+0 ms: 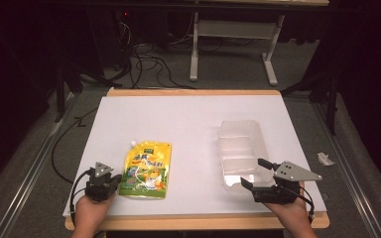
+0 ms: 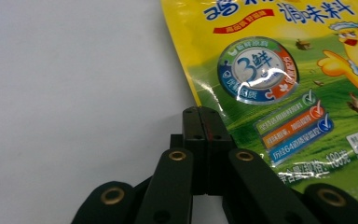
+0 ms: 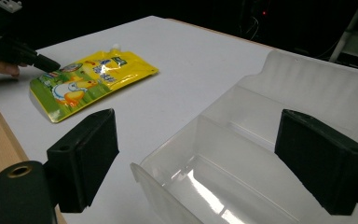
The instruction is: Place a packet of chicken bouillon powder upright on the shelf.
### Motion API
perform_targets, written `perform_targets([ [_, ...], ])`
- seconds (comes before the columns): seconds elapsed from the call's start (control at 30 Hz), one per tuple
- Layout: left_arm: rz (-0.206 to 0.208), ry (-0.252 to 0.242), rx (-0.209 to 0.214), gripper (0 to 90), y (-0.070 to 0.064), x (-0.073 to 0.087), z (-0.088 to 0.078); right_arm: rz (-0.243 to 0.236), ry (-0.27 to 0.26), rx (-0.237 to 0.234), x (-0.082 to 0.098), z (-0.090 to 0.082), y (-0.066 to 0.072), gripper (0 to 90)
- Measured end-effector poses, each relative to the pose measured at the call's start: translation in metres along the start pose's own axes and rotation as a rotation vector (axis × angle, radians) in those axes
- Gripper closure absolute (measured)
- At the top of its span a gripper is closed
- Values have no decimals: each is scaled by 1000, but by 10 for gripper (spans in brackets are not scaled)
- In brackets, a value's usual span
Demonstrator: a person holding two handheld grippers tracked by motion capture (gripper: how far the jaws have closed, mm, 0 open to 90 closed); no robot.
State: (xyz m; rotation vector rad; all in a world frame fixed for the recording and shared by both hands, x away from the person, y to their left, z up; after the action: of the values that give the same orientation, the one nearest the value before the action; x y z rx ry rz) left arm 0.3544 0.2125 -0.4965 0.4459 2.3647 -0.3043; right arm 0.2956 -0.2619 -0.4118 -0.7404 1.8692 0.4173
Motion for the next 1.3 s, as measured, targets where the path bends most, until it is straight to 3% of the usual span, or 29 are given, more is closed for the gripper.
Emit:
perform_targets([
  [0.13, 23, 3, 36, 900, -9, -1, 2, 0, 7, -1, 0, 1, 0, 145],
  [0.3, 99, 18, 89, 900, -33, -4, 7, 5, 12, -5, 2, 2, 0, 149],
  [0.37, 134, 20, 127, 900, -48, -5, 10, 10, 14, -4, 2, 3, 0, 149],
  [0.4, 134, 20, 127, 900, -48, -5, 10, 10, 14, -4, 2, 3, 0, 149],
  [0.47, 176, 13, 134, 900, -61, -8, 13, 15, 11, -7, 3, 3, -2, 150],
  [0.63, 183, 19, 156, 900, -76, -10, 17, 24, 12, -8, 4, 4, -3, 152],
  [0.7, 174, 16, 187, 900, -81, -12, 18, 22, 13, -11, 4, 4, -3, 152],
  [0.77, 190, 8, 197, 900, -89, -13, 20, 21, 15, -12, 4, 5, -3, 152],
  [0.9, 147, -20, 219, 900, -88, -17, 17, 20, 18, -6, 4, 4, -1, 153],
  [0.93, 120, -54, 192, 900, -81, -20, 14, 19, 16, -6, 4, 4, -2, 152],
  [0.97, 120, -54, 192, 900, -81, -20, 14, 21, 16, -5, 4, 4, -2, 153],
  [1.0, 82, -82, 161, 900, -71, -21, 12, 23, 13, -7, 4, 4, -2, 152],
  [1.03, 82, -82, 161, 900, -71, -21, 12, 23, 13, -7, 4, 4, -2, 152],
  [1.07, 26, -108, 137, 874, -59, -22, 11, 21, 13, -6, 4, 4, -3, 152],
  [1.1, 26, -108, 137, 841, -59, -22, 11, 21, 13, -6, 4, 4, -3, 152],
  [1.13, -39, -127, 124, 824, -49, -23, 12, 22, 13, -5, 5, 4, -4, 153],
  [1.17, -39, -127, 124, 817, -49, -23, 12, 22, 13, -5, 5, 4, -4, 153],
  [1.2, -90, -135, 127, 791, -39, -26, 15, 31, 13, -6, 5, 3, -4, 153],
  [1.23, -90, -135, 127, 747, -39, -26, 15, 33, 14, -6, 5, 3, -5, 153],
  [1.27, -156, -145, 137, 707, -31, -30, 20, 36, 15, -5, 5, 4, -5, 154],
  [1.3, -156, -145, 137, 677, -31, -30, 20, 36, 15, -5, 5, 4, -5, 154],
])
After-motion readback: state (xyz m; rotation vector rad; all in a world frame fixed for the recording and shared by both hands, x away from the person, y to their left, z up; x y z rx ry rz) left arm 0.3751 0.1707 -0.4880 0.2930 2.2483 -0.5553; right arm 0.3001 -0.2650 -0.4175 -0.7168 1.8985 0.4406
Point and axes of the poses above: each handheld gripper's, and its own axes: z roughly forward along the jaws, x roughly out of its underside, y roughly to its left, the point moved 3 cm from there along z, roughly forward along the jaws, and after that the axes turned 4 degrees about -z, right-handed, at the moved point
